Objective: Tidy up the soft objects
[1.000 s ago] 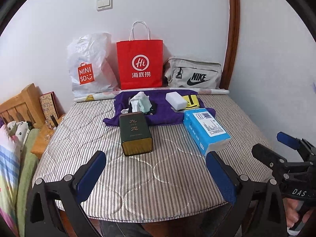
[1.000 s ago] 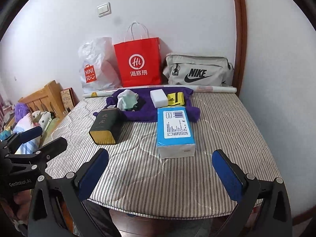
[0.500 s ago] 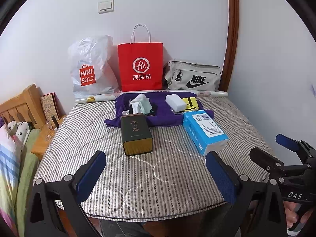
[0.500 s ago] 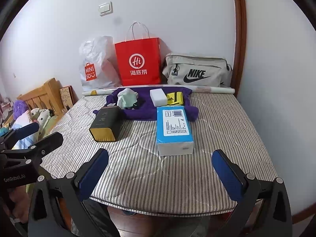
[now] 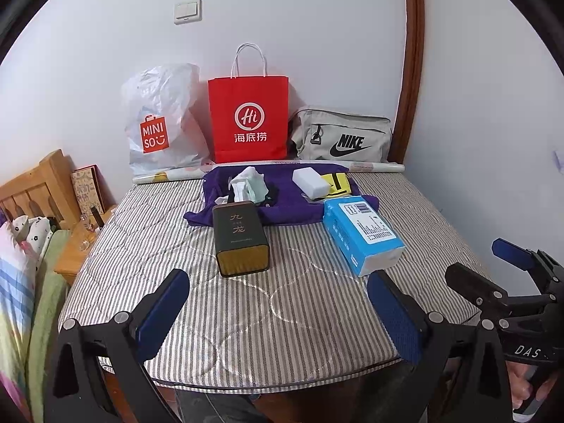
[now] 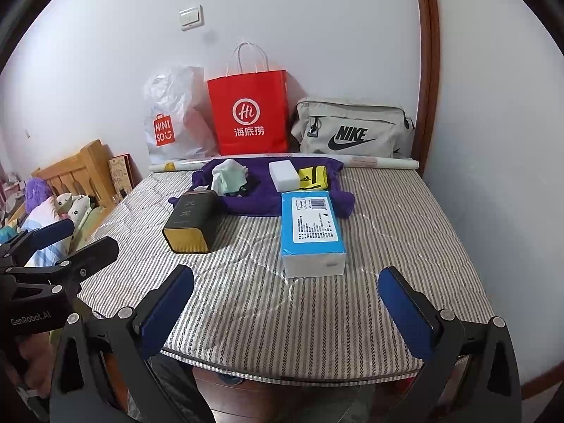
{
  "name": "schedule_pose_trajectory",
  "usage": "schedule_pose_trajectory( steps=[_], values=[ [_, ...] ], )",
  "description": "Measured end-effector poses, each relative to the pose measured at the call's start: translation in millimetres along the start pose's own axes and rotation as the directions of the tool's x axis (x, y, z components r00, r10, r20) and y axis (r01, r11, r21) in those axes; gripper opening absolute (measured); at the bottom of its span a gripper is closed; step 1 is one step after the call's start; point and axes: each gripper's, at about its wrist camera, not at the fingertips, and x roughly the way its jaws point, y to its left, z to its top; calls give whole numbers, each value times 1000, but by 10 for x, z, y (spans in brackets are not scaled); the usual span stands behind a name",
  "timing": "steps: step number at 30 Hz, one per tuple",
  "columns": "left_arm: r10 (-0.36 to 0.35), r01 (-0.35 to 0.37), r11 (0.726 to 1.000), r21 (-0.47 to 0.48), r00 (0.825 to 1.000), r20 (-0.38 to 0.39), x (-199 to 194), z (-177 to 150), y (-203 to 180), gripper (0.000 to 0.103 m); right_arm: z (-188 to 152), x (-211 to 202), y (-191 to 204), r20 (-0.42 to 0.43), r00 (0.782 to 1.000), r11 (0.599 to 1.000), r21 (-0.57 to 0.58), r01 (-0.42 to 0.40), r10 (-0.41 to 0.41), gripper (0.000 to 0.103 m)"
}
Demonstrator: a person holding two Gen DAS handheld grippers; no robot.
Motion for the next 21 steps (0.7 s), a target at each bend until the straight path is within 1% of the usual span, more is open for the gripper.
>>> schedule_pose_trajectory(
  steps=[21],
  values=[
    [-8,8,1000,-3,1000,-2,-11,-21,17,102,-20,-24,16,5,1000,1000,-3,1,-1,103]
  ],
)
